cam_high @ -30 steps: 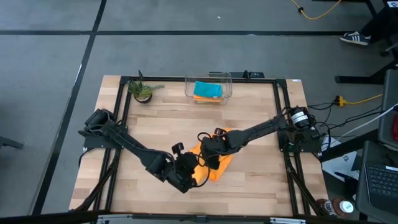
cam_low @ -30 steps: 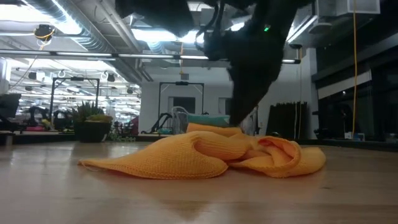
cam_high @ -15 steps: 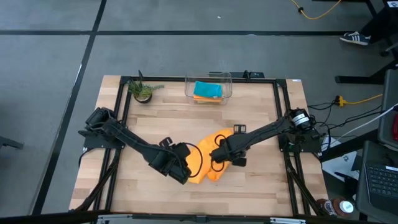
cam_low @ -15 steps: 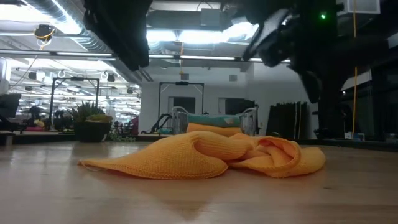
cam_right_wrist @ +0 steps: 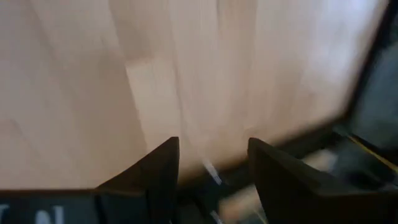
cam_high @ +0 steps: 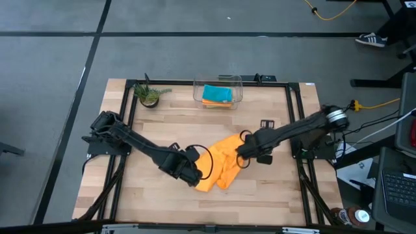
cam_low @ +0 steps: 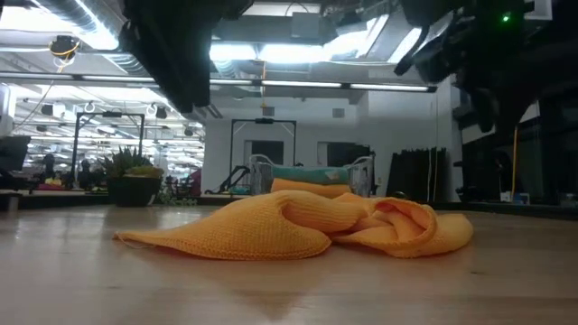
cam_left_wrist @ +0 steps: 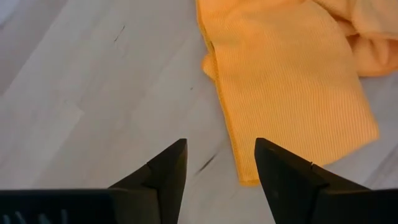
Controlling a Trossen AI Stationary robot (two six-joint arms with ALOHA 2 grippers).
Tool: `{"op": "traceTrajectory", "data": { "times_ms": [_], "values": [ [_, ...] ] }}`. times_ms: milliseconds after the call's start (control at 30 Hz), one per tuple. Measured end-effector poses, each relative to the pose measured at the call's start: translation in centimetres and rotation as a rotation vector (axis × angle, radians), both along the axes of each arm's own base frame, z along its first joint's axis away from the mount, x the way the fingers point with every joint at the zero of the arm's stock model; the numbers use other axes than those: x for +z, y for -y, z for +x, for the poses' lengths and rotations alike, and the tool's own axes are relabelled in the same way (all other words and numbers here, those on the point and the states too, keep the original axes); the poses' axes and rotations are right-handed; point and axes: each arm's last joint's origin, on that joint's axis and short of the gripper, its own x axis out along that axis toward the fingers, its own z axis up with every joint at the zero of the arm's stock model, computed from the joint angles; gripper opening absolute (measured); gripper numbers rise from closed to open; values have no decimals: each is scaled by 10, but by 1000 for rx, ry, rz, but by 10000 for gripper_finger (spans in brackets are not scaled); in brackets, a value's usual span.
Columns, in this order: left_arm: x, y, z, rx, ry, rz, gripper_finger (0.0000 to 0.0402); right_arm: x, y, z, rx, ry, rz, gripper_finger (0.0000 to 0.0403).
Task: Fold microfiber towels
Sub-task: Fold the orange microfiber cloth
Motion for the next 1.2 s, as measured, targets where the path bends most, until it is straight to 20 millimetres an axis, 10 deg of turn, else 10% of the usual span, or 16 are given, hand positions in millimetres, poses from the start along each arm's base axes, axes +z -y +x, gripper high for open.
{"op": "traceTrajectory", "data": {
  "times_ms": [267, 767, 1200],
  "values": [
    [0, 3, -1, -11, -18, -32, 181, -19, 16, -24, -83, 435, 213, 194],
    [-1, -20, -38, -79, -509, 26, 181, -45, 39, -25, -168, 528, 195, 194],
    [-51, -40, -77, -178, -244, -105, 181, -42, 68, -16, -229, 615, 177, 194]
  ]
}}
